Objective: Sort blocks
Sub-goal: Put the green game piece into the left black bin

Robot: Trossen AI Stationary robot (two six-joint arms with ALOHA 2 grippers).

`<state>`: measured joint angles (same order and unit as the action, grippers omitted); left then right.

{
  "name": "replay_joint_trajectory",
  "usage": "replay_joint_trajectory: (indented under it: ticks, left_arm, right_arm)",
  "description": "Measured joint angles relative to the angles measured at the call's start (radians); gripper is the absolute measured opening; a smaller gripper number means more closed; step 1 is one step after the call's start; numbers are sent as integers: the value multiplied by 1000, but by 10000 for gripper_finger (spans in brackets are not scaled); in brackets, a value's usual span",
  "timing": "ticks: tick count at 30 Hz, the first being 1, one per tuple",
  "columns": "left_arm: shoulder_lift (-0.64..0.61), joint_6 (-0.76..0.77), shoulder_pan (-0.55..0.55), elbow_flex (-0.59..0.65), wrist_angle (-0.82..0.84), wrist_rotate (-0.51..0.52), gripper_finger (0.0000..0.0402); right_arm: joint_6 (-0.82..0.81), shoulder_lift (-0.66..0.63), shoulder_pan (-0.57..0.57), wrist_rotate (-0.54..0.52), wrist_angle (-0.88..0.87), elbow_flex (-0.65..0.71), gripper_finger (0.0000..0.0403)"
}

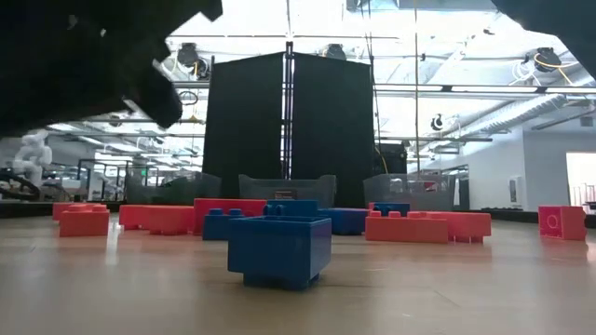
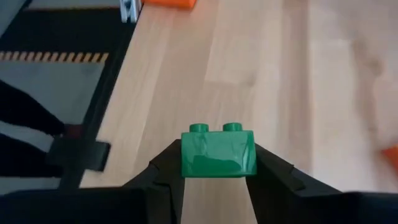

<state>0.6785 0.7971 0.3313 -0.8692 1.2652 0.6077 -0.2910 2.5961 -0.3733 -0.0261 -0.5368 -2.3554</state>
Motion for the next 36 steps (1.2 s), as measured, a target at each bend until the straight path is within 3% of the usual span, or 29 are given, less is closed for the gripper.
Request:
replay_joint_trajectory:
  ticks: [11,16,36]
  left_arm:
    - [0,-2,0,0,0,3,0]
    - [0,-19,0,0,0,3,0]
    - [0,-18,0,0,0,55,0]
  right_arm:
    - [9,-129,63,-10,-10,0,118]
    - [29,-173,109,-81,-27,0,118]
    - [135,-177,406,-84,184,-1,118]
